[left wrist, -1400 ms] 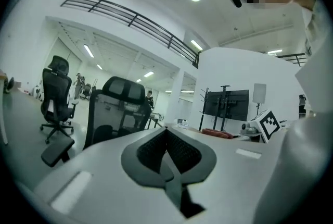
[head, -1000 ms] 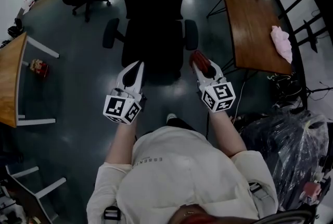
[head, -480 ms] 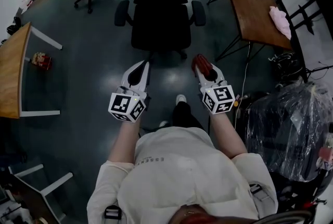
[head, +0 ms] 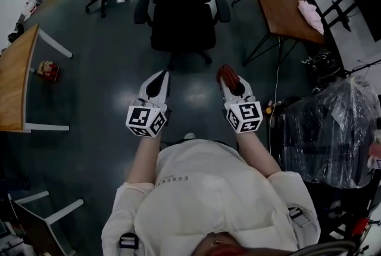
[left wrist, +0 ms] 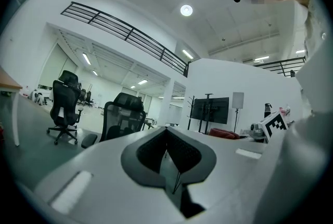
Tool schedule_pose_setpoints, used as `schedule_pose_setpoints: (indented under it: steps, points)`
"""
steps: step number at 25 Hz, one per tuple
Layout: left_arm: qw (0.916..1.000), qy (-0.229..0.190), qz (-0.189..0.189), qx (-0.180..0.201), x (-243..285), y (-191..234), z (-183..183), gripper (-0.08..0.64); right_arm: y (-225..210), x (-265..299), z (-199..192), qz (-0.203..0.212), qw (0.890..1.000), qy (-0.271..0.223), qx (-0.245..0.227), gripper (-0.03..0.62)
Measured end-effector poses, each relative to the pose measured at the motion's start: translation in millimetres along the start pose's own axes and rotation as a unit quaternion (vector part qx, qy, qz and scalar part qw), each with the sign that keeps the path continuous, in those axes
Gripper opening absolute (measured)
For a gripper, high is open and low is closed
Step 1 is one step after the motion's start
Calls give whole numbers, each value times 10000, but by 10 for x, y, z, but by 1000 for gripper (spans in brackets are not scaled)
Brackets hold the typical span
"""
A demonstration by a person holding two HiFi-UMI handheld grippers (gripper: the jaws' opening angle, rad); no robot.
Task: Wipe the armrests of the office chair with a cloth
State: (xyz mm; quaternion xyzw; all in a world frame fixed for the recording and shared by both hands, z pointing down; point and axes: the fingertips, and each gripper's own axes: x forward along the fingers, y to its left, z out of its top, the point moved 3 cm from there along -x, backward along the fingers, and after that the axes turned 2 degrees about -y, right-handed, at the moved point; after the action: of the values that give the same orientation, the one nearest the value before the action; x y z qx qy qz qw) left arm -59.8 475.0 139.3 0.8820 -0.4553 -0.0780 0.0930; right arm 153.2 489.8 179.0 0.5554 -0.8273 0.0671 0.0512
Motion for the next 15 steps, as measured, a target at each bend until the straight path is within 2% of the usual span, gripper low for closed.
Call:
schedule_pose_setpoints:
  steps: [9,15]
  points:
    - [9996,-61,-251,-76,-265,-404,51,17,221,-423,121,86,9997,-203,-114,49]
    - [9997,-82,-214,-21,-355,-488,25,17,339,-587,158,200,9993,-289,-152,49]
